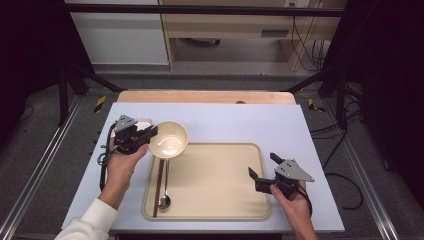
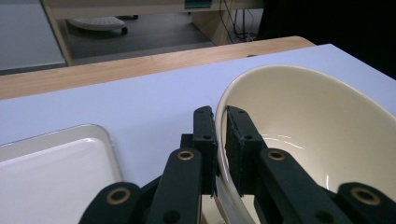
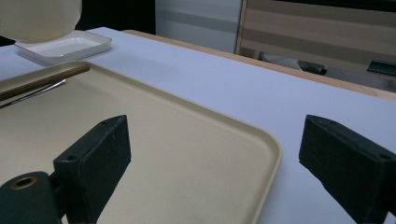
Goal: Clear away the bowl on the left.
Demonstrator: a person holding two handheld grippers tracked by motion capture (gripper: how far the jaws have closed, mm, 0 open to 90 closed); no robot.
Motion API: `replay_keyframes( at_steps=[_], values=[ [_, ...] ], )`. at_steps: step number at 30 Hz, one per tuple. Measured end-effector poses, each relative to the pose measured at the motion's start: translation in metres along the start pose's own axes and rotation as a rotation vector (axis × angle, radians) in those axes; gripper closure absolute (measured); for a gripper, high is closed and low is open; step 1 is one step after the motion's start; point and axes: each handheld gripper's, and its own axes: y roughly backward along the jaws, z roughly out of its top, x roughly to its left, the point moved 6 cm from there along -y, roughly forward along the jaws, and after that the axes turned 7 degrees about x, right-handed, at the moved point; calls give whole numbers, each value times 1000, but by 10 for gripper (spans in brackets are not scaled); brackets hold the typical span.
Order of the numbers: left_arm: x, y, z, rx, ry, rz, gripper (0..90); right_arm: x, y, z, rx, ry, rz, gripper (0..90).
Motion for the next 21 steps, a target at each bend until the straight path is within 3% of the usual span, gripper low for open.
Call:
replay_keyframes(
  at_steps=[12, 21],
  values=[
    [-43, -17, -13, 35, -33, -91, 828, 0, 1, 0, -2, 0, 0, 95],
    [-64, -25, -23, 59, -54, -137, 828, -1, 1, 1, -2, 3, 0, 95]
  ],
)
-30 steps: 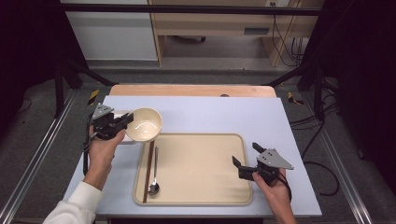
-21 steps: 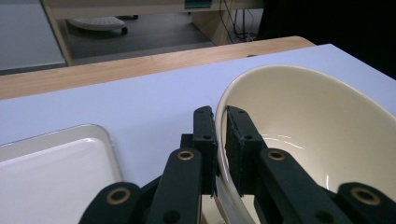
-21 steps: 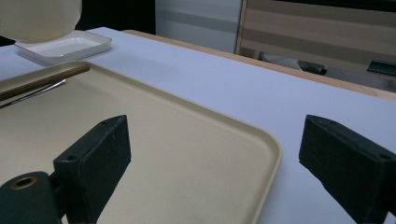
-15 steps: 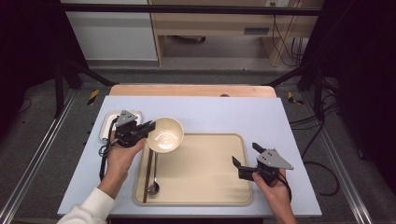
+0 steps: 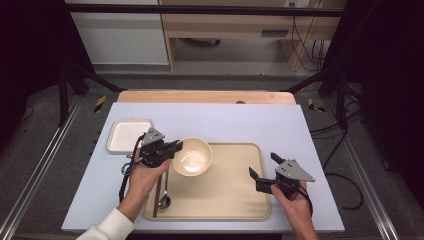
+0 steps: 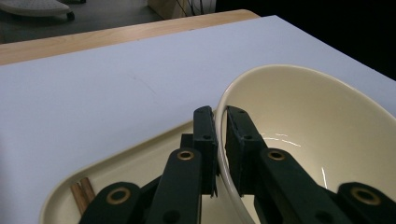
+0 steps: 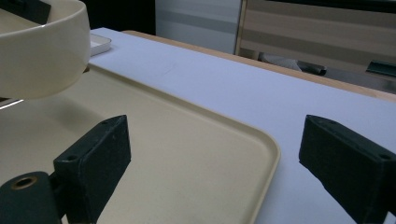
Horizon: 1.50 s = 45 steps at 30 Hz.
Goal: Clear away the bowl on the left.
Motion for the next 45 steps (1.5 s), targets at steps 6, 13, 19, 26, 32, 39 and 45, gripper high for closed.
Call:
replay_keyframes(
  at_steps=[6, 13, 19, 26, 32, 39, 45],
  values=[
    [-7, -5, -10, 30, -9, -20, 828, 0, 0, 0, 1, -2, -1, 96],
    [-12, -9, -24, 51, 0, -39, 828, 1, -1, 0, 3, 1, 2, 96],
    [-12, -14, -36, 86, -4, -43, 828, 1, -1, 0, 3, 1, 3, 95],
    [-7, -16, -43, 96, 19, -38, 827, 0, -1, 0, 4, 1, 2, 95],
    [-4, -19, -47, 107, 39, -49, 828, 1, -1, 0, 4, 0, 3, 95],
    [-3, -21, -47, 117, 20, -41, 828, 0, 0, -1, 6, -1, 4, 93],
    [1, -15, -43, 67, 16, -22, 673, 0, 0, -1, 7, 0, 4, 91]
  ],
)
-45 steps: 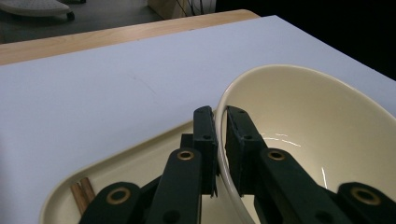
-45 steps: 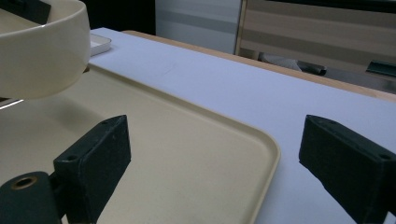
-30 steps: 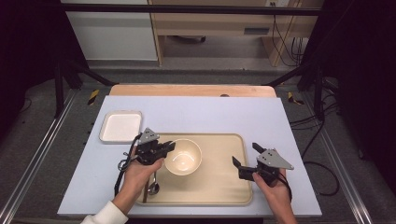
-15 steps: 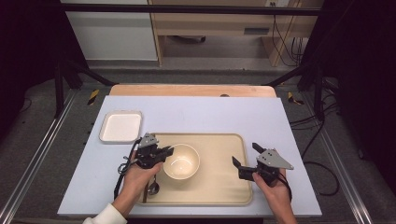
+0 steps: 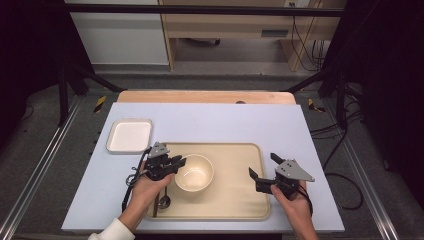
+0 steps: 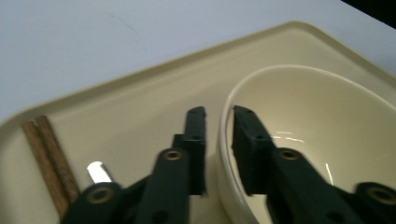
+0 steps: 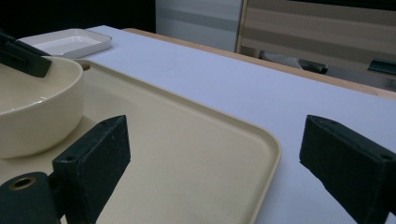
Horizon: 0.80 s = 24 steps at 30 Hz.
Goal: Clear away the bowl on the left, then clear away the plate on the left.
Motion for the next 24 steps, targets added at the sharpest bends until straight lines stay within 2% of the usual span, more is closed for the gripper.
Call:
replay_keyframes(
  at_steps=[1, 3, 6, 11, 16, 24],
  values=[
    [1, 2, 1, -14, 1, 15, 627, 0, 0, 0, 0, 0, 0, 91],
    [3, 8, 4, -31, -28, 42, 523, 0, 0, 0, 2, -3, -1, 91],
    [8, 16, 7, -48, -64, 91, 423, 0, -1, 0, 3, 2, 0, 90],
    [23, 30, 12, -87, -77, 156, 321, 1, -1, -1, 6, 1, 0, 90],
    [46, 43, 12, -94, -52, 203, 231, 1, -1, -1, 6, 1, 1, 89],
    [74, 59, 8, -94, -34, 246, 178, 1, -2, -1, 12, -4, 0, 82]
  ],
)
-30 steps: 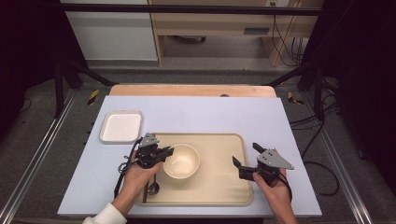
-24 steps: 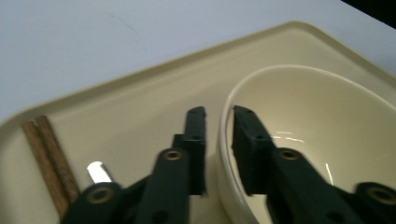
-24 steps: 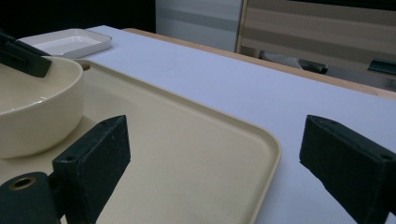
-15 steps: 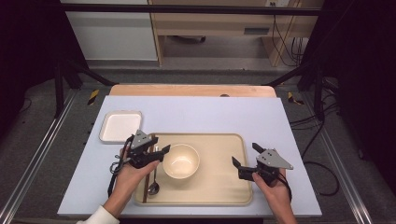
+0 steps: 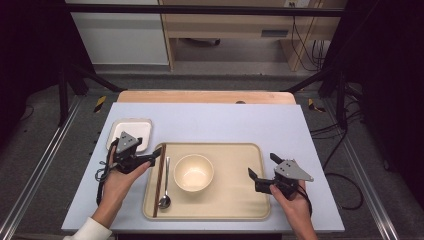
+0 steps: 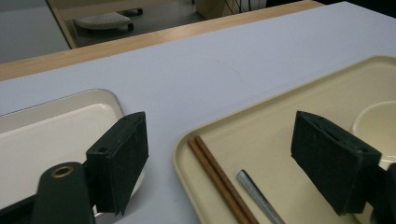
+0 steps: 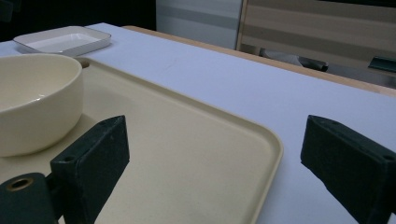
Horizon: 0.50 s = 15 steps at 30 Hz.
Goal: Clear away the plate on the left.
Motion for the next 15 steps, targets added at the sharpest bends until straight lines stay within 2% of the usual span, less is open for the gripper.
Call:
replay_keyframes(
  at_steps=[3, 9, 15],
  values=[
    [13, 4, -3, 5, 2, 28, 178, 0, 0, 0, 1, 0, -1, 78],
    [47, 13, -10, 22, 8, 97, 245, 0, 0, 0, 1, 0, -3, 78],
    [81, 21, -15, 37, 41, 158, 329, 1, -1, 0, 5, 1, -3, 78]
  ],
)
